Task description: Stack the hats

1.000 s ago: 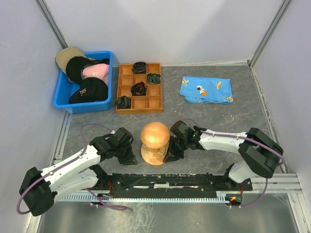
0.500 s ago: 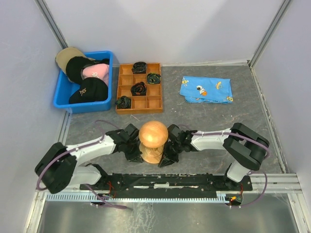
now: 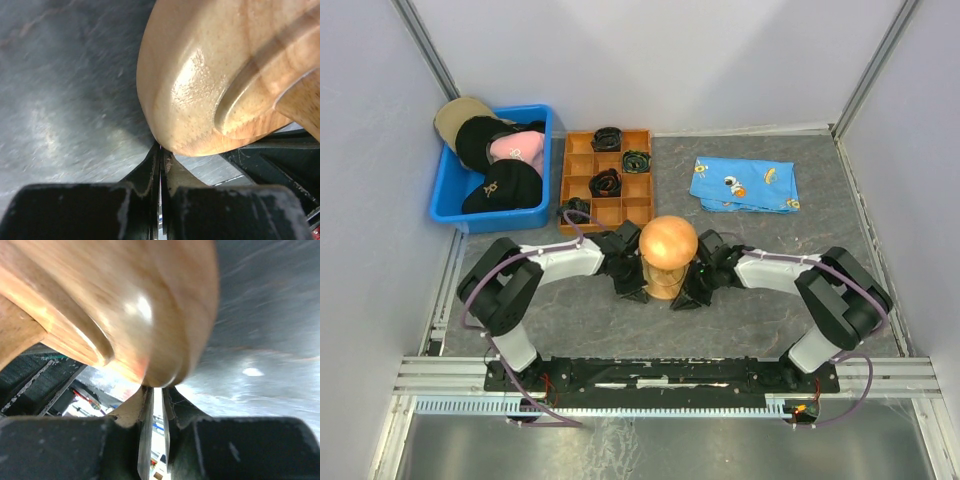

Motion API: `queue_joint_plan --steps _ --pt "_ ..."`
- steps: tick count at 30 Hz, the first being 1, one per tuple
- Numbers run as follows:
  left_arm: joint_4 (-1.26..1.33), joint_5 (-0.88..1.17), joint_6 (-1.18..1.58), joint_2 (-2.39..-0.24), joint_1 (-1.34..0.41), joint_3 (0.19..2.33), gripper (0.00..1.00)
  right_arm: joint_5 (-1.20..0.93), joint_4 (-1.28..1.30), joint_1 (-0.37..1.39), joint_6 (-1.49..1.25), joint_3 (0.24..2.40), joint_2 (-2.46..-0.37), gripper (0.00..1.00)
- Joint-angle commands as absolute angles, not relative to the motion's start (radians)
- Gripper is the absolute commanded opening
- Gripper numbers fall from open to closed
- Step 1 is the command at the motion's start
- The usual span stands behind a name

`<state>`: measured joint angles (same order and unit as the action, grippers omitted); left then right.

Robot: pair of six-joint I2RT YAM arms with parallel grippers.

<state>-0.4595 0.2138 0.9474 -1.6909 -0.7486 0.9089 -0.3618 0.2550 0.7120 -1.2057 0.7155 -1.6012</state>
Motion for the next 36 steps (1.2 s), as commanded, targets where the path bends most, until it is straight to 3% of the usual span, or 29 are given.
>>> queue_joint_plan --steps 1,19,36 --pt "-0.400 0.155 0.859 -1.792 -0.758 0.982 0.03 -0.328 0.326 0.625 -1.090 0.752 -1.563 0.19" --pt "-0.461 0.201 0.784 -2.071 -0.725 1.286 0.03 -0.417 0.391 0.369 -0.909 0.900 -1.719 0.20" --pt "-0.493 0.095 0.805 -1.763 -0.591 1.065 0.03 -0.334 0.599 0.346 -0.833 0.920 -1.577 0.21"
